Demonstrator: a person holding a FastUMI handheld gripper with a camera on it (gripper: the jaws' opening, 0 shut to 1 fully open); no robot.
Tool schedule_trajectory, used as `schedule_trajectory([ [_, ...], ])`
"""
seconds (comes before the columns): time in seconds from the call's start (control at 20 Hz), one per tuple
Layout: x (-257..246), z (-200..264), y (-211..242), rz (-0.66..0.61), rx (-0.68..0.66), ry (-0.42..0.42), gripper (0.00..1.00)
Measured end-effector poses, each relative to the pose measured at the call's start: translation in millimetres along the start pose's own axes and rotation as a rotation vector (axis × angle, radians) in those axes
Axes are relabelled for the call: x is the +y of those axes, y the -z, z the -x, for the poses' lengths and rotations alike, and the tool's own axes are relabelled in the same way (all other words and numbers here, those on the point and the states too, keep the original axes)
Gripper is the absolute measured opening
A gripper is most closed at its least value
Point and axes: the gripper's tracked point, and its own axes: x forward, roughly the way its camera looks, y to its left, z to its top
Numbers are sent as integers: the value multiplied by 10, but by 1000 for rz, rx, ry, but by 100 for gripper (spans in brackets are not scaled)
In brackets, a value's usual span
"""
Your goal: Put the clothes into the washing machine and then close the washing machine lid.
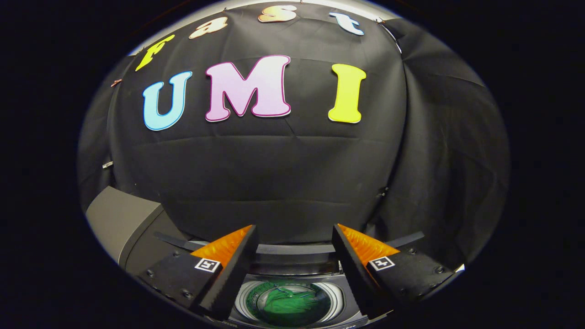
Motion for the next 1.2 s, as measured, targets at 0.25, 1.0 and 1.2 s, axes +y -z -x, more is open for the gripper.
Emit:
schedule_trajectory([
  [0.25,0,70,62,0,22,3,100],
  [1.0,90,452,720,-21,214,-26,99],
  [1.2,204,604,920,-43,275,-53,99],
])
